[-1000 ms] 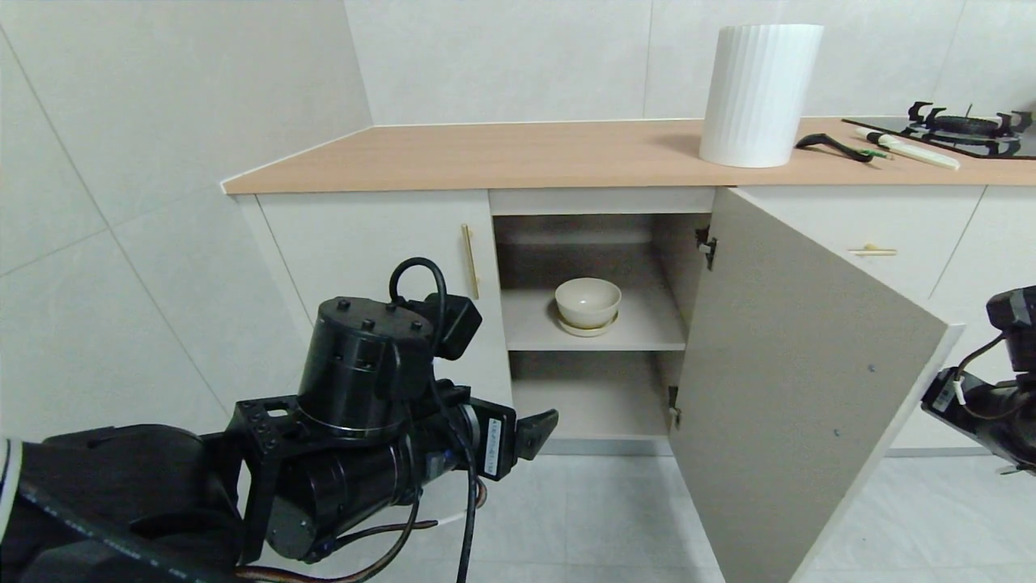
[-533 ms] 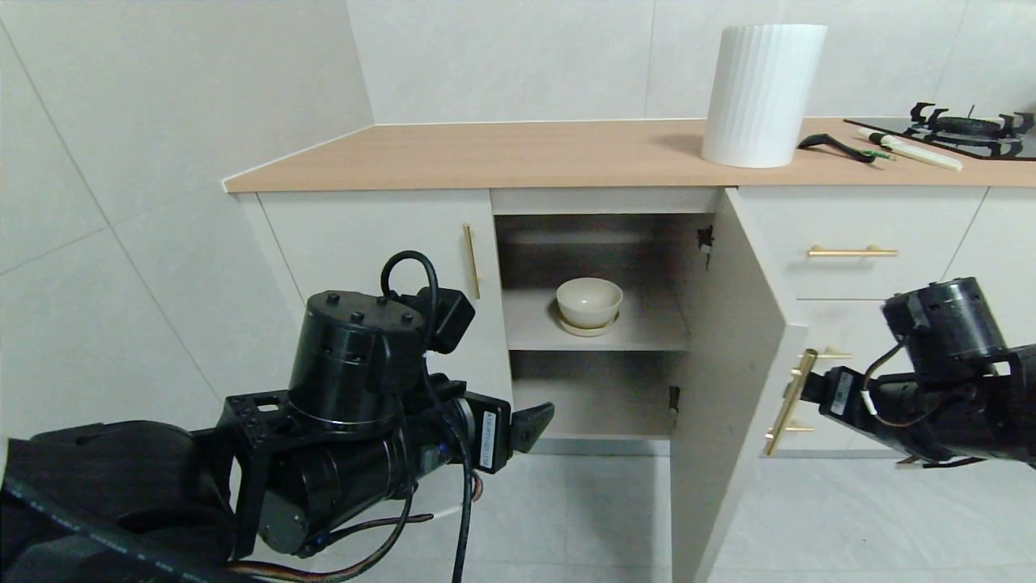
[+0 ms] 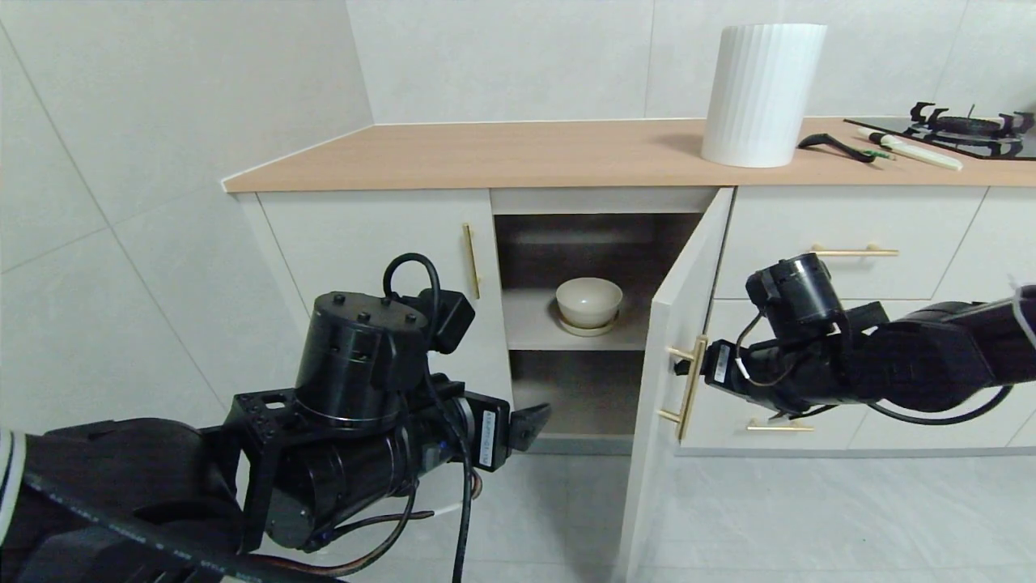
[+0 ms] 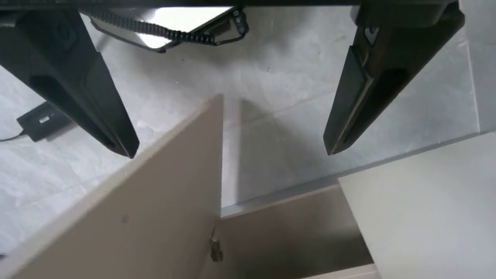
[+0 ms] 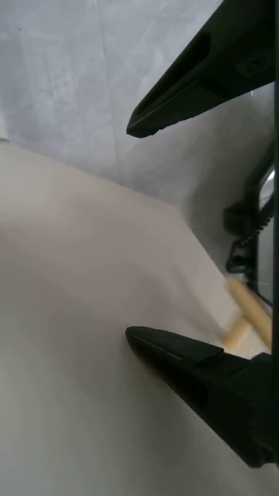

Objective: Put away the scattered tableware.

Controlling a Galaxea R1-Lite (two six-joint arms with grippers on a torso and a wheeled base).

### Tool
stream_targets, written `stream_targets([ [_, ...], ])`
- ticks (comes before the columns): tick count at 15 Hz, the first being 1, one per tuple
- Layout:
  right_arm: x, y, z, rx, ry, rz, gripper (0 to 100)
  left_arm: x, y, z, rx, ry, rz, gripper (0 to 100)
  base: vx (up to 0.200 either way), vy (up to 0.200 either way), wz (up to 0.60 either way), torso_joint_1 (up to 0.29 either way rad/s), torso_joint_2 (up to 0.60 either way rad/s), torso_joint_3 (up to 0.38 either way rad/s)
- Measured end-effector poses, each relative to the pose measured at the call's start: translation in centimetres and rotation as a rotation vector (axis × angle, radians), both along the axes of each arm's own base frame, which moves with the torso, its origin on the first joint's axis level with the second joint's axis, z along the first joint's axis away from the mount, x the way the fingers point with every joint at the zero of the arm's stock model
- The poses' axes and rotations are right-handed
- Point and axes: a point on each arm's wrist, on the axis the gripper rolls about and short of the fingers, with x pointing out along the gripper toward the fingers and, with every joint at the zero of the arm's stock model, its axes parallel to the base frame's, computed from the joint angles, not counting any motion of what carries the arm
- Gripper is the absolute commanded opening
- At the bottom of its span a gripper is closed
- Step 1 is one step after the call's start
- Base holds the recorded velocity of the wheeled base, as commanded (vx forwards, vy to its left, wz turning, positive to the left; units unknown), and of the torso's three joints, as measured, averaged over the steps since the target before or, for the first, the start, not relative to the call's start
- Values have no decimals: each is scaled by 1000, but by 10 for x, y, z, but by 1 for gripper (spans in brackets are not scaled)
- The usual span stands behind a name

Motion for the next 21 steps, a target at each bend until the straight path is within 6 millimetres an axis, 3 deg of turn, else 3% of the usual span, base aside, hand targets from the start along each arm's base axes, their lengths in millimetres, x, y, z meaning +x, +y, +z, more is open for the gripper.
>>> stream_targets([
  [7, 57, 26, -13, 19, -31, 7, 100, 3, 8, 7, -4, -25, 25, 100, 0, 0, 0, 0, 0, 0],
  [10, 66, 28, -25, 14, -16, 0, 100, 6, 15, 11, 16, -49, 43, 100, 0, 0, 0, 0, 0, 0],
  [17, 74, 30, -35, 14, -10, -7, 100, 16, 30, 15, 51, -81, 113, 100, 171, 0, 0, 2, 4, 1],
  [21, 84, 36, -41, 40, -53, -18, 100, 21, 48, 33, 20, -134, 180, 100, 0, 0, 0, 0, 0, 0],
])
